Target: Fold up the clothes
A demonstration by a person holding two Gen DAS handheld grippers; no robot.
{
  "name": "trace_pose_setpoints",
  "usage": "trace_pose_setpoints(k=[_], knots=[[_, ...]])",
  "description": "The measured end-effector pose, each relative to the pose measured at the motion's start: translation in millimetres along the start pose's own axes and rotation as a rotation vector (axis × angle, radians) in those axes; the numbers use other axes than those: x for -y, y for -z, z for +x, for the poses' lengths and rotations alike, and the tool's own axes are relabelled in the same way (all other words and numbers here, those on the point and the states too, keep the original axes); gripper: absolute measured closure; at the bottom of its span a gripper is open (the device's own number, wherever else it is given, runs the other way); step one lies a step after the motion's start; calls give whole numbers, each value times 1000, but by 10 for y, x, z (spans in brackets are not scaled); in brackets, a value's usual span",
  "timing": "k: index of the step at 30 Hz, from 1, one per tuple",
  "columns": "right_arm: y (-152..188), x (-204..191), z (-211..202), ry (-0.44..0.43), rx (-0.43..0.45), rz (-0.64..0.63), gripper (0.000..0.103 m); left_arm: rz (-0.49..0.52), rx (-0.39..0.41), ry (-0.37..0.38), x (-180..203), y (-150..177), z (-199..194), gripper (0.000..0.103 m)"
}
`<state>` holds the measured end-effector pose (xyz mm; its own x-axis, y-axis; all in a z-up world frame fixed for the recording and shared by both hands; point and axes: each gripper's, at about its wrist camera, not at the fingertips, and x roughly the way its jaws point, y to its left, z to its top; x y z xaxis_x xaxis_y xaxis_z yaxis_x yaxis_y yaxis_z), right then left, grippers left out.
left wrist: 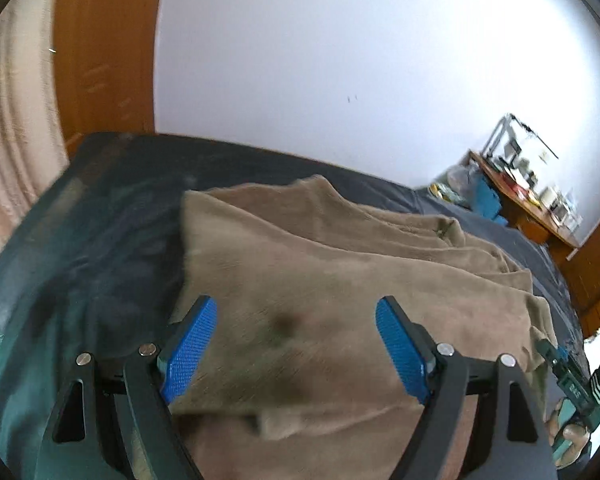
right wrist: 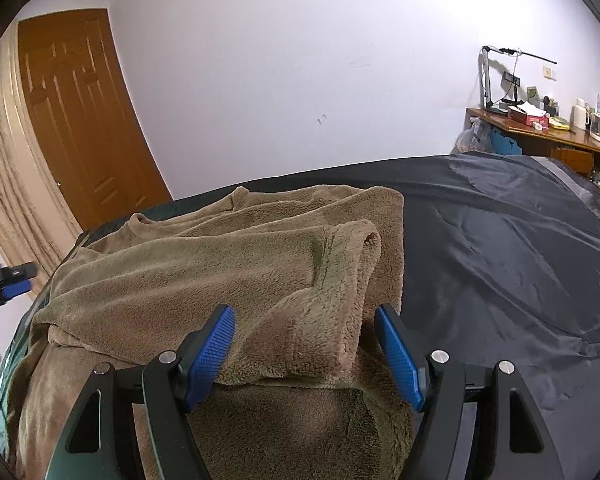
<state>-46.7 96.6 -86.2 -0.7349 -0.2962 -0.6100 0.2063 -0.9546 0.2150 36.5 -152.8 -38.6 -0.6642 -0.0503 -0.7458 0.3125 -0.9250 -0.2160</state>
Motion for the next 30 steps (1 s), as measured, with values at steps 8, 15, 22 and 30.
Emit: trace_pose_setpoints(k=[8, 15, 22, 30], knots=[[2, 160, 47, -16, -25, 81, 29, -115, -94, -118, -421, 72, 586, 15], [-37, 145, -85, 33, 23, 76, 29, -106, -73, -112, -421, 61, 578, 14], [-247, -323, -61, -69, 7, -69, 29, -99, 37, 36, -230, -53, 281, 13], [-42, -469, 436, -1, -190, -177, 28, -64, -38, 78, -125, 50, 558, 12]])
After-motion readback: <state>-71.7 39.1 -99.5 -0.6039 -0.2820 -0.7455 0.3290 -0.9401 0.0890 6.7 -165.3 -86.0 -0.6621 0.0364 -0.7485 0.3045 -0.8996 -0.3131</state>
